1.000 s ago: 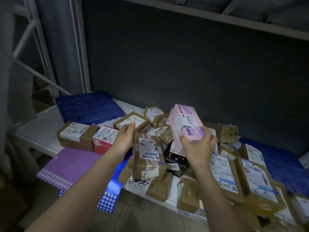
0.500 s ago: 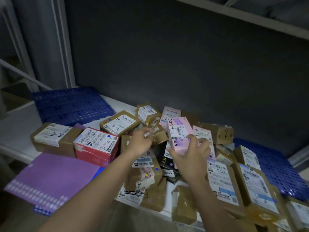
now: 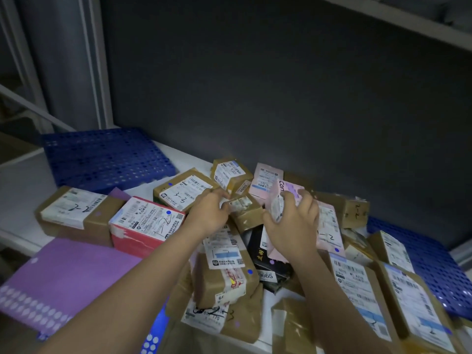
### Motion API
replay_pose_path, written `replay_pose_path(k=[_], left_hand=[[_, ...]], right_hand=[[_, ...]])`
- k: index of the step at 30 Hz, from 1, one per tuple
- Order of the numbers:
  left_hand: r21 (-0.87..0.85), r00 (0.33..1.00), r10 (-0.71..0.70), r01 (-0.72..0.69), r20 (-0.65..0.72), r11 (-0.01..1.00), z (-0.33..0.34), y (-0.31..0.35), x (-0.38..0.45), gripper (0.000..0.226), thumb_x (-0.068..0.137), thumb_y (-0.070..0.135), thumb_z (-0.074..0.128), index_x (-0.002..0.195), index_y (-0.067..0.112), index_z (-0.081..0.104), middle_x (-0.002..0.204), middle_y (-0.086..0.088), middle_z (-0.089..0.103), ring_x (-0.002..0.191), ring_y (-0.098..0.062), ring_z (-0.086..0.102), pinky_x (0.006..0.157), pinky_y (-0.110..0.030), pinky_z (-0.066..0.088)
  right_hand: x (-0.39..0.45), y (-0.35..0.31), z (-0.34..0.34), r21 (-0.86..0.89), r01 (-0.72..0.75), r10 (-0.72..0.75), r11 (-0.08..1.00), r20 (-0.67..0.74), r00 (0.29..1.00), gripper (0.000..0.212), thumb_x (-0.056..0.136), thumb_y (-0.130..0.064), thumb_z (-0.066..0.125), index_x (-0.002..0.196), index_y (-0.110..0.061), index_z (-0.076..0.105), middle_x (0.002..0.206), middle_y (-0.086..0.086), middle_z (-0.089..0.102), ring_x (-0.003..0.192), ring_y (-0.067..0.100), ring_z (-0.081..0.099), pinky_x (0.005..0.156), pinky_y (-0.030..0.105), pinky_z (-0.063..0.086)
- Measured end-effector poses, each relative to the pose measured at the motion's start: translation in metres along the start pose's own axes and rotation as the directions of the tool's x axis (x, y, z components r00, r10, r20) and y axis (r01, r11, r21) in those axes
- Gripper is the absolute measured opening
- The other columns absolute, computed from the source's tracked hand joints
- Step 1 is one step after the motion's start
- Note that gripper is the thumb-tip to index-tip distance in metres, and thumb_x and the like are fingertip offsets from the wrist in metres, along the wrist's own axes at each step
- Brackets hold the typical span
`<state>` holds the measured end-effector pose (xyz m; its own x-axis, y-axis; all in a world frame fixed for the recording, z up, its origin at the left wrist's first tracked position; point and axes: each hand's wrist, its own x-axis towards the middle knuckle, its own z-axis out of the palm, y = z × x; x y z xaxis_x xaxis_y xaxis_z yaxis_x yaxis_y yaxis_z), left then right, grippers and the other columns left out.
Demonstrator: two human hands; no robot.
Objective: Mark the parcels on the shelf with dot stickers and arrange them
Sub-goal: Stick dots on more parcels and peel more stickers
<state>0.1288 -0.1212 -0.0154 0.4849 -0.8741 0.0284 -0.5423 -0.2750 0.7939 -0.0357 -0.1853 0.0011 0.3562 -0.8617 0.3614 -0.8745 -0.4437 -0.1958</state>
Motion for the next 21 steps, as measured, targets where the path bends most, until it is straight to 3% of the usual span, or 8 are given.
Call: replay_pose_path(k=[3,6,9,12,14,17,19,21], left_hand=[[0.065,0.999,0.047,-0.046,-0.003,0.997,-0.001,-0.006,0.016,0.030,0.092,0.013,0.052,0.122,0.016,0.059,0.125,-0.008,0.052,0.117,-0.024,0.048,0.098,-0.038,0.043],[0.074,0.997,0.073,-0.072,-0.014,0.995,0.004,-0.007,0.030,0.028,0.094,0.017,0.051,0.120,0.017,0.061,0.125,-0.006,0.054,0.112,-0.022,0.052,0.094,-0.034,0.046],[0.063,0.996,0.085,-0.086,0.024,0.994,0.011,-0.001,0.037,0.030,0.095,0.023,0.051,0.123,0.019,0.059,0.127,-0.006,0.052,0.111,-0.022,0.053,0.091,-0.033,0.046],[0.049,0.992,0.114,-0.117,0.062,0.992,0.020,0.007,0.038,0.031,0.095,0.026,0.052,0.125,0.022,0.058,0.129,-0.004,0.054,0.116,-0.022,0.051,0.094,-0.034,0.045],[0.009,0.990,0.122,-0.123,0.075,0.992,0.025,0.011,0.036,0.028,0.096,0.027,0.050,0.123,0.022,0.059,0.127,-0.003,0.056,0.114,-0.019,0.052,0.093,-0.033,0.045],[-0.084,0.978,0.166,-0.156,0.129,0.984,0.028,0.022,0.027,0.029,0.097,0.030,0.048,0.124,0.023,0.057,0.123,0.002,0.054,0.110,-0.014,0.053,0.093,-0.032,0.046],[-0.155,0.961,0.217,-0.191,0.171,0.969,0.028,0.028,0.022,0.033,0.097,0.030,0.049,0.129,0.025,0.052,0.123,0.004,0.052,0.105,-0.010,0.052,0.085,-0.025,0.045],[-0.227,0.954,0.247,-0.207,0.167,0.952,0.027,0.032,0.017,0.035,0.098,0.033,0.046,0.133,0.030,0.048,0.128,0.004,0.051,0.106,-0.009,0.053,0.089,-0.026,0.045]], right_hand=[[0.023,-0.009,0.002,0.024,0.055,-0.056,0.998,0.036,0.998,0.056,0.088,-0.045,0.056,0.136,-0.020,0.042,0.146,0.011,0.025,0.135,0.030,0.017,0.113,0.048,0.021],[0.054,-0.006,-0.004,-0.013,-0.018,0.020,1.000,0.212,0.977,0.061,0.086,-0.049,0.056,0.139,-0.025,0.037,0.148,0.009,0.023,0.137,0.033,0.014,0.114,0.048,0.018],[0.071,0.012,-0.013,-0.051,-0.197,0.197,0.979,0.486,0.852,0.087,0.080,-0.061,0.058,0.150,-0.029,0.018,0.157,0.010,0.014,0.142,0.039,0.014,0.112,0.051,0.025],[0.063,0.030,-0.005,-0.074,-0.223,0.223,0.972,0.585,0.779,0.098,0.080,-0.057,0.060,0.152,-0.035,-0.003,0.160,0.012,-0.006,0.143,0.041,0.014,0.113,0.050,0.026],[0.058,0.035,0.000,0.022,-0.212,0.173,0.977,0.500,0.848,0.095,0.081,-0.051,0.062,0.151,-0.036,-0.001,0.160,0.011,0.001,0.139,0.041,0.026,0.109,0.051,0.032],[0.061,0.032,-0.009,0.090,-0.161,0.133,0.983,0.255,0.958,0.086,0.080,-0.048,0.065,0.148,-0.031,0.015,0.153,0.009,0.018,0.127,0.040,0.039,0.099,0.052,0.042],[0.064,0.023,-0.019,0.145,-0.116,0.103,0.983,0.093,0.990,0.079,0.078,-0.047,0.067,0.142,-0.027,0.025,0.150,0.007,0.023,0.124,0.037,0.041,0.096,0.049,0.045],[0.064,0.009,-0.025,0.247,-0.042,0.044,0.968,-0.004,0.999,0.072,0.077,-0.045,0.070,0.136,-0.023,0.034,0.144,0.005,0.029,0.122,0.033,0.043,0.093,0.042,0.044]])
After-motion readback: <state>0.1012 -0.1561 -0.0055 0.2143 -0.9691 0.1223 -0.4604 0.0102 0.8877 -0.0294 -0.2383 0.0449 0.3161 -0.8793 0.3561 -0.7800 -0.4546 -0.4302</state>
